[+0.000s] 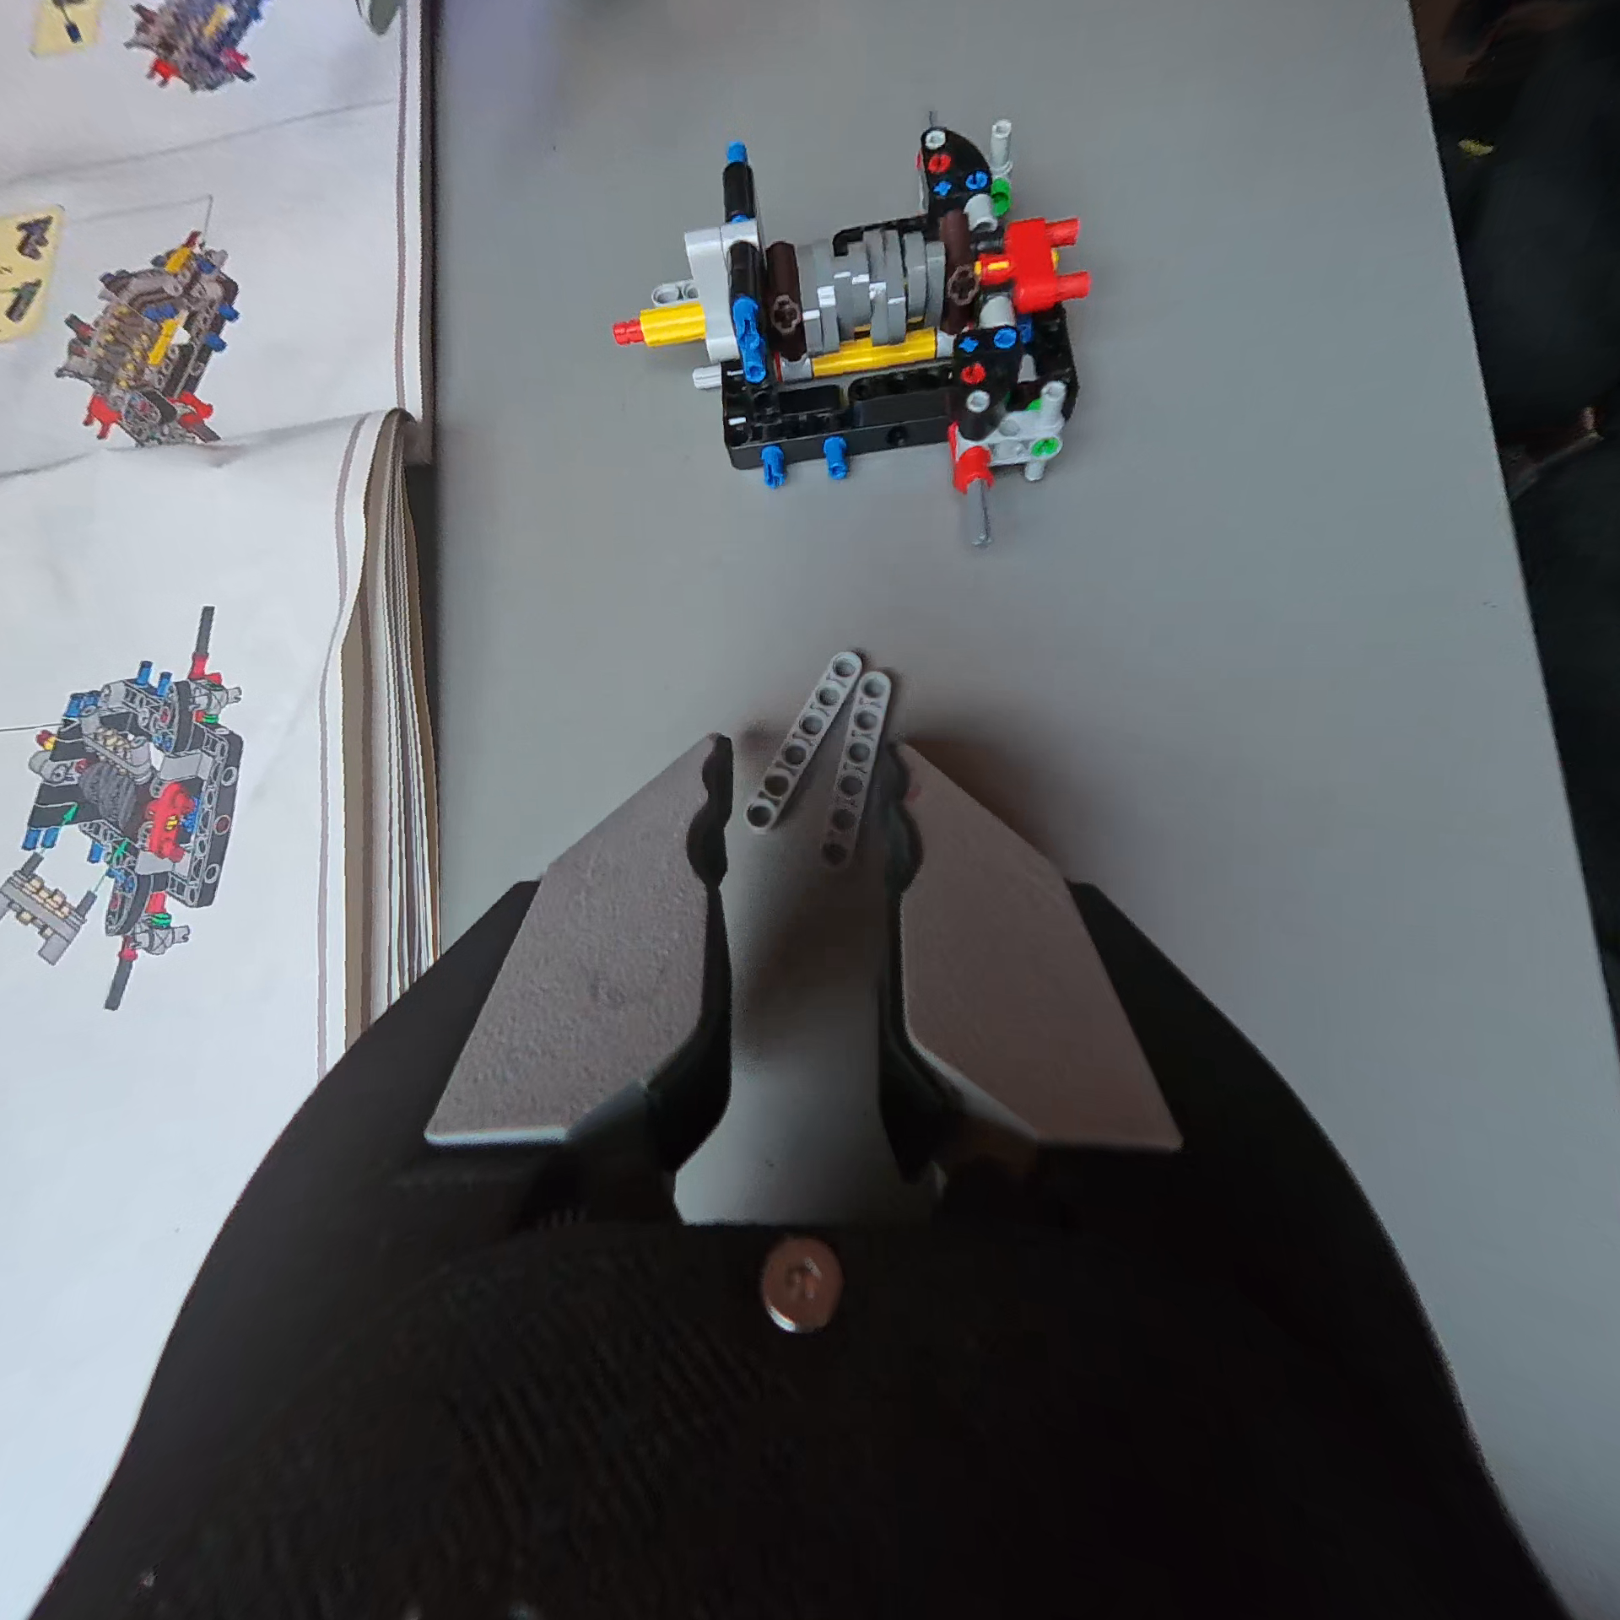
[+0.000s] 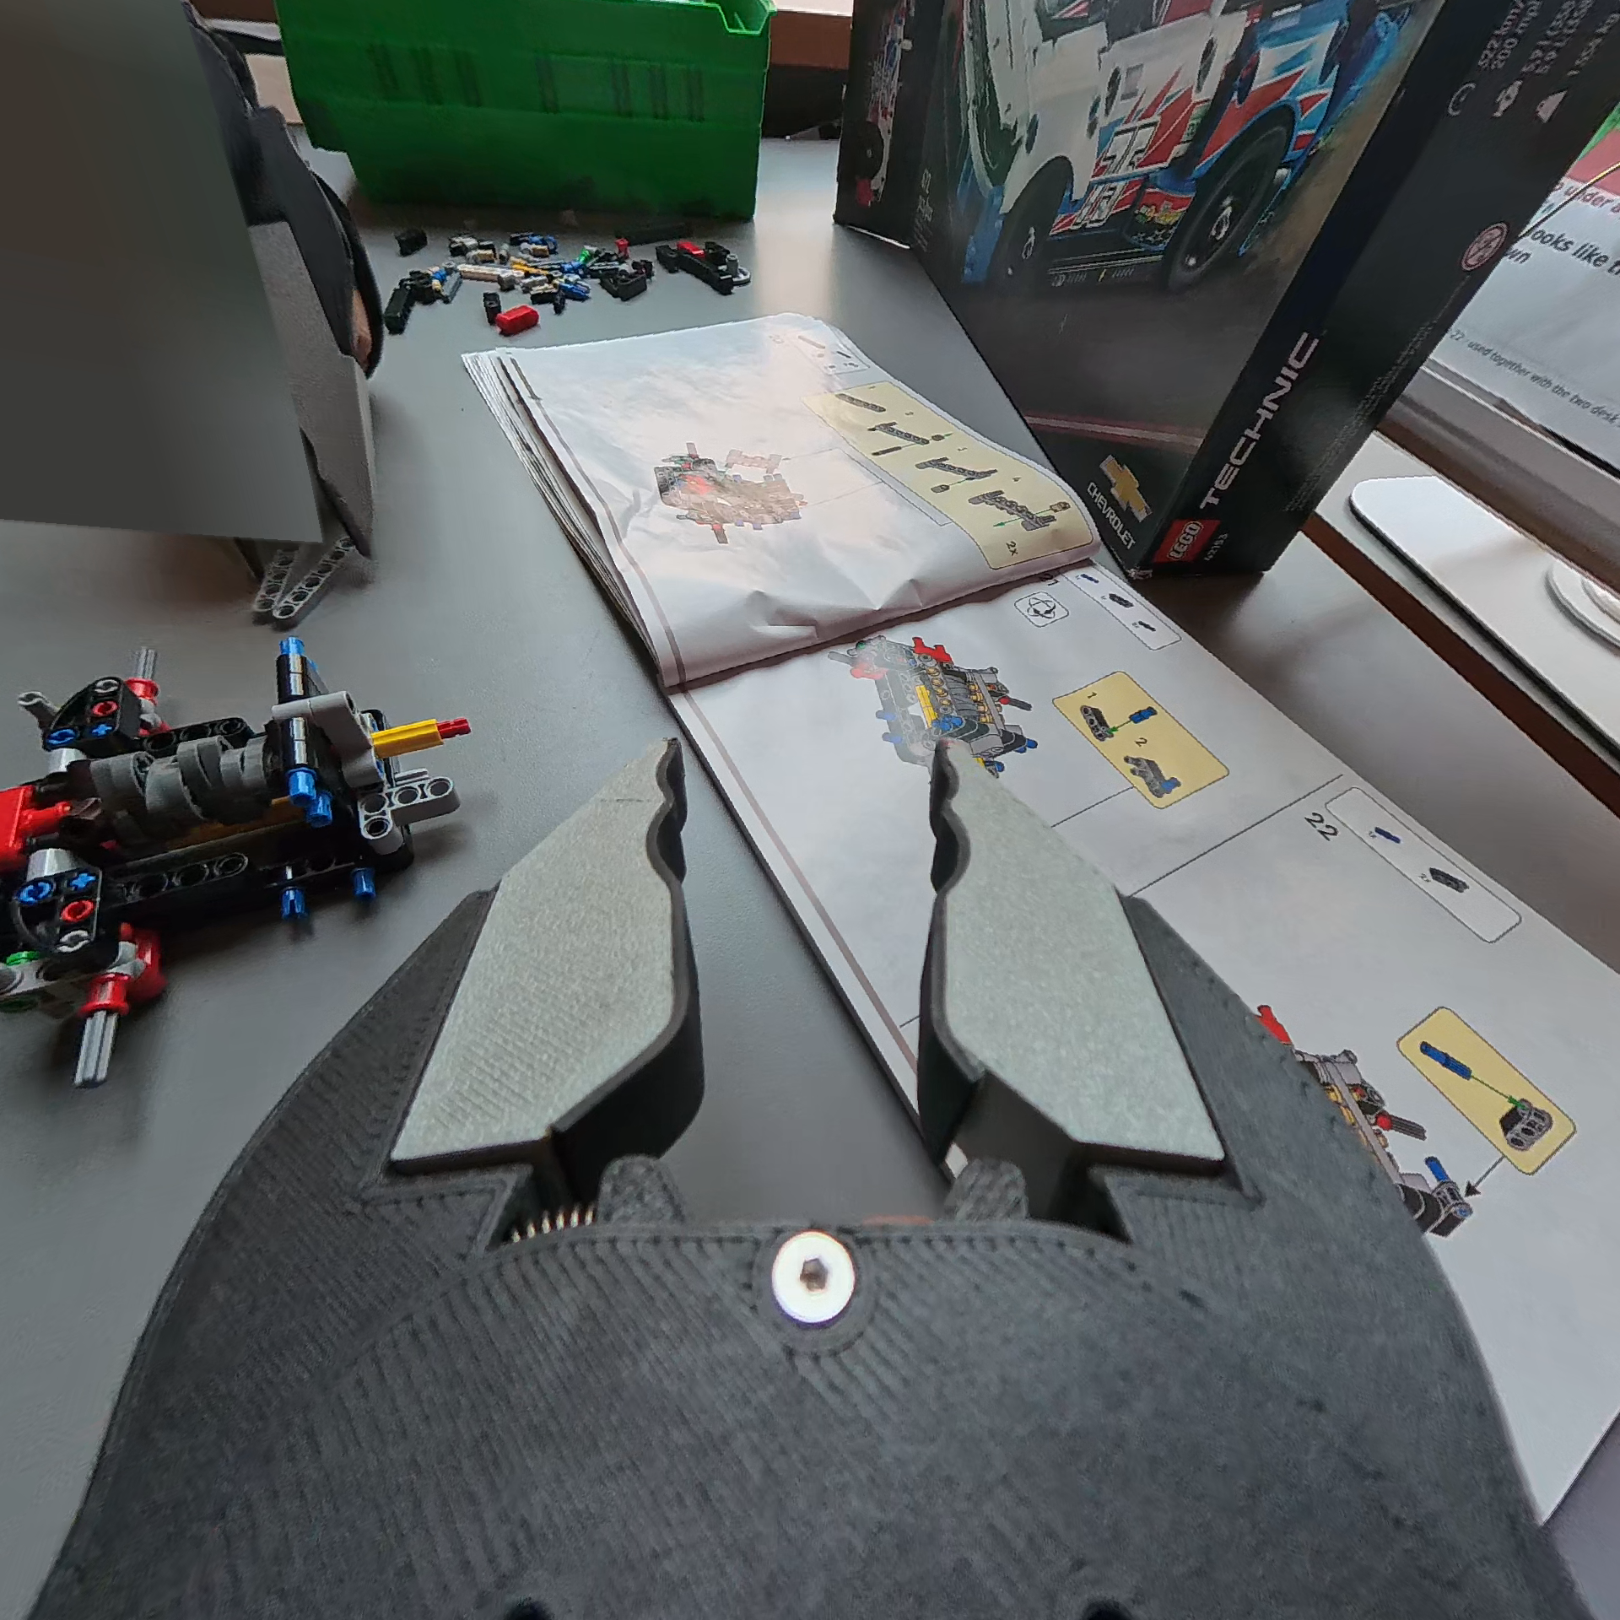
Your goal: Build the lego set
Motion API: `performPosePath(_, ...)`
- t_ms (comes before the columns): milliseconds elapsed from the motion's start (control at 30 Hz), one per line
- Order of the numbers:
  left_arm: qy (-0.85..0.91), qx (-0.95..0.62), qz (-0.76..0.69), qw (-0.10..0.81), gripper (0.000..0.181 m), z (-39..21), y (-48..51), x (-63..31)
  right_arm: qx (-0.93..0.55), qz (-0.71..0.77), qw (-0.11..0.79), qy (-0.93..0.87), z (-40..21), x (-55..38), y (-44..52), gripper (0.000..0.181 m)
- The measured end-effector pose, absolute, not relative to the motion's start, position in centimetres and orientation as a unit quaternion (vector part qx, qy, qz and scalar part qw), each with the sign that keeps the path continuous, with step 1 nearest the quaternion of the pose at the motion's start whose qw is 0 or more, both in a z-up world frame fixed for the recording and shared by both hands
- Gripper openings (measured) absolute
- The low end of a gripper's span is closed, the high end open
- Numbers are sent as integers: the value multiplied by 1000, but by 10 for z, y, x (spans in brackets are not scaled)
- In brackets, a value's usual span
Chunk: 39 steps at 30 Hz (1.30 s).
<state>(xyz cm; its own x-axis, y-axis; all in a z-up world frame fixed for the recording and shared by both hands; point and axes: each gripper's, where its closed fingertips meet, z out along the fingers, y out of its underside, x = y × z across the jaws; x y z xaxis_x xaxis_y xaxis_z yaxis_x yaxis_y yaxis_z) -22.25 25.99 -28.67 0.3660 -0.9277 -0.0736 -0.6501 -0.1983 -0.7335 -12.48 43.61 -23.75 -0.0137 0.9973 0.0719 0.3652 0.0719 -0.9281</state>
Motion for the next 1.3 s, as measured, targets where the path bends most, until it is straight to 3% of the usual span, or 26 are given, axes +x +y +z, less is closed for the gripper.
performPosePath(400,491,-776,-202,339,13,-289,273,-226,-567,385,417,-596,-236,-124,437,52)
performPosePath(933,432,-774,-200,418,41,-265,285,-239,-569,389,411,-596,-236,-124,437,55)
performPosePath(1300,404,-775,-151,461,41,-254,301,-252,-571,391,408,-595,-237,-124,437,57)
